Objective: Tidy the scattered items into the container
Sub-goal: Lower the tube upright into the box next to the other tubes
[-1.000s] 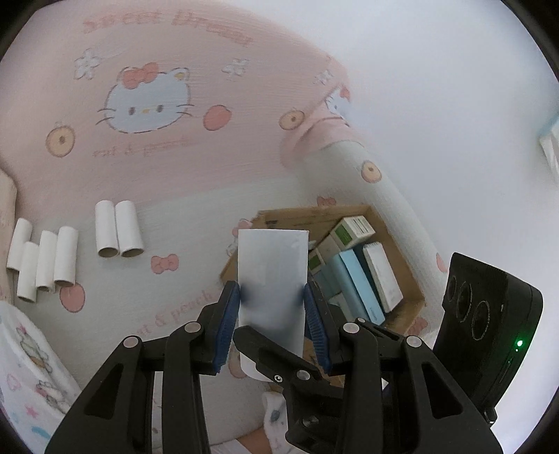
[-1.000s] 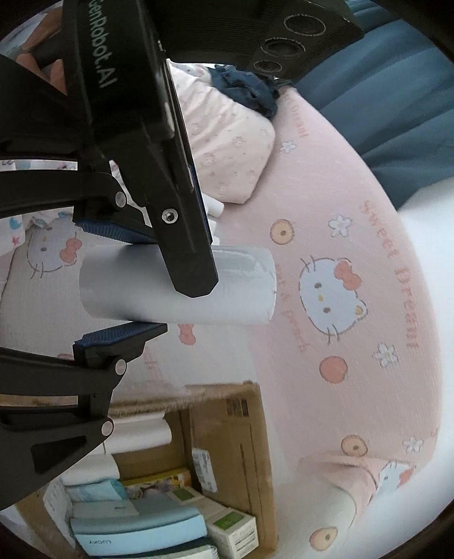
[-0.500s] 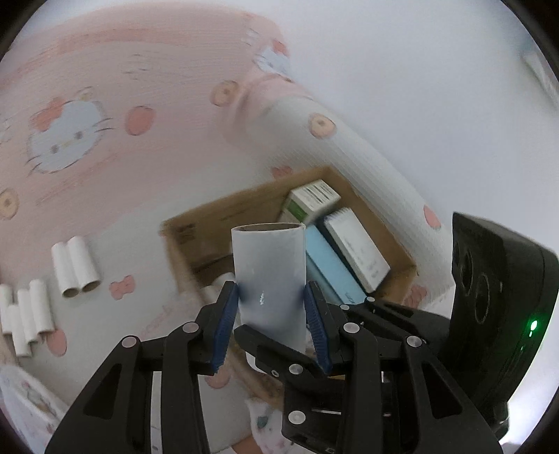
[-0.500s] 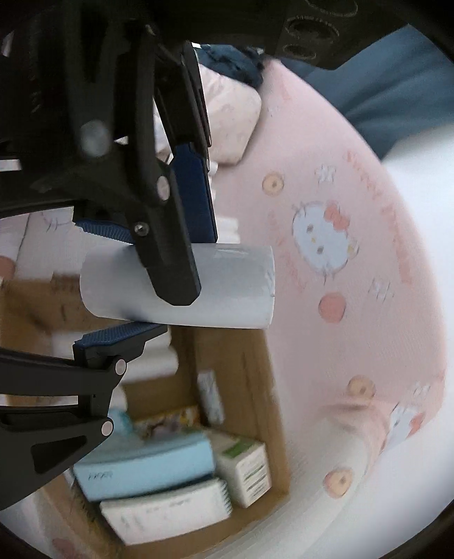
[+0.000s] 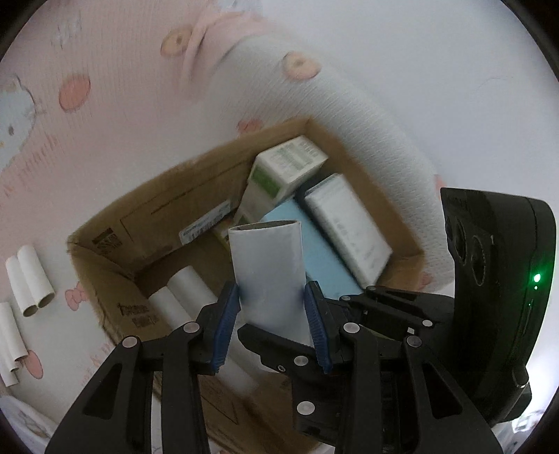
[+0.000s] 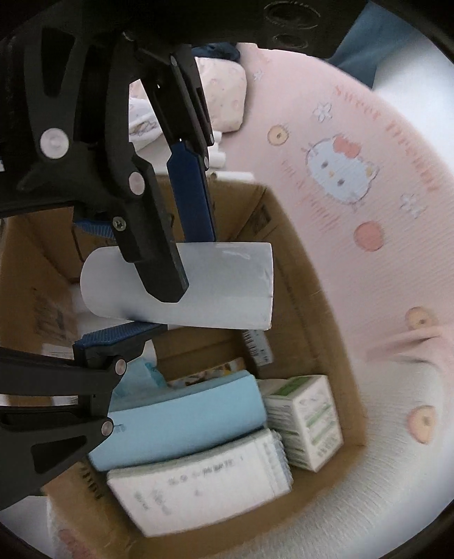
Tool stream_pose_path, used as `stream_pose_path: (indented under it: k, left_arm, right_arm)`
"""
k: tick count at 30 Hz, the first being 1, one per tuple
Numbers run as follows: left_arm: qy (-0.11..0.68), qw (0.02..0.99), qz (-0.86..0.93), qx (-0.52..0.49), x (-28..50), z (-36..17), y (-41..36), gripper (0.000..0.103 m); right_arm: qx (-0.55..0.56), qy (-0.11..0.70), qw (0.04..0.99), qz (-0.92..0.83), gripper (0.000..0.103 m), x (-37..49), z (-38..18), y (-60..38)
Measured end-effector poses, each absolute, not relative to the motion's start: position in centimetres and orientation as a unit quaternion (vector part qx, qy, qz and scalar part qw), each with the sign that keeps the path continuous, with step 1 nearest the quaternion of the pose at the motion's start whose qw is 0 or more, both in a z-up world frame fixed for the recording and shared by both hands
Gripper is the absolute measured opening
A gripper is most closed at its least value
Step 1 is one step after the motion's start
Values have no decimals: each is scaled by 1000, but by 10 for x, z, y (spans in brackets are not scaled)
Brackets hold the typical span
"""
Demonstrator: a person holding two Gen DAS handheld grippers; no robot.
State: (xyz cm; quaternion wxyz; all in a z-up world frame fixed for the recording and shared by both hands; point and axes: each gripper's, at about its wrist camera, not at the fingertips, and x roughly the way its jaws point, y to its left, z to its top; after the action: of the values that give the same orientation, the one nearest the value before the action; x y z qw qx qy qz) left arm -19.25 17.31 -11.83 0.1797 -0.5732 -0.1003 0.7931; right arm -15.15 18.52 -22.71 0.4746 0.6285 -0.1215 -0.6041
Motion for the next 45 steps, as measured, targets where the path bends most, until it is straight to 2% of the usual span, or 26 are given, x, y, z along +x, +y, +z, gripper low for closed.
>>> stream_pose_path:
  k: [9,17,21,23,30,40,45]
  left_arm:
    - [-145,167,736,-639,-236,-170,150,42]
    - [-137,164,732,-647,-241,-181,151,36]
    - [-105,124,756,-634,-238,-173,143,11]
    - [-97,117,767,-624,-234,-166,136,7]
    - [-99,114,786,-599,-222,-148,114,6]
    - [-132,143,797,-572,-201,-135,81,6]
    - [-144,148,802,-560,-198,-125,71,6]
  right_arm:
    - [697,-101,479,-524,40,-174,-276,139]
    - [712,-53,480,-509,40,-176,-294,125]
    - [710,-23,483,-513,40,-174,-291,121]
    - [713,0,479,-513,40,-171,-291,117]
    - [717,84,469,-509,40,-158,-293,104]
    - [682,265,466,-497,41,-122,-309,73]
    - [679,293,476,-476,40,-123,-310,72]
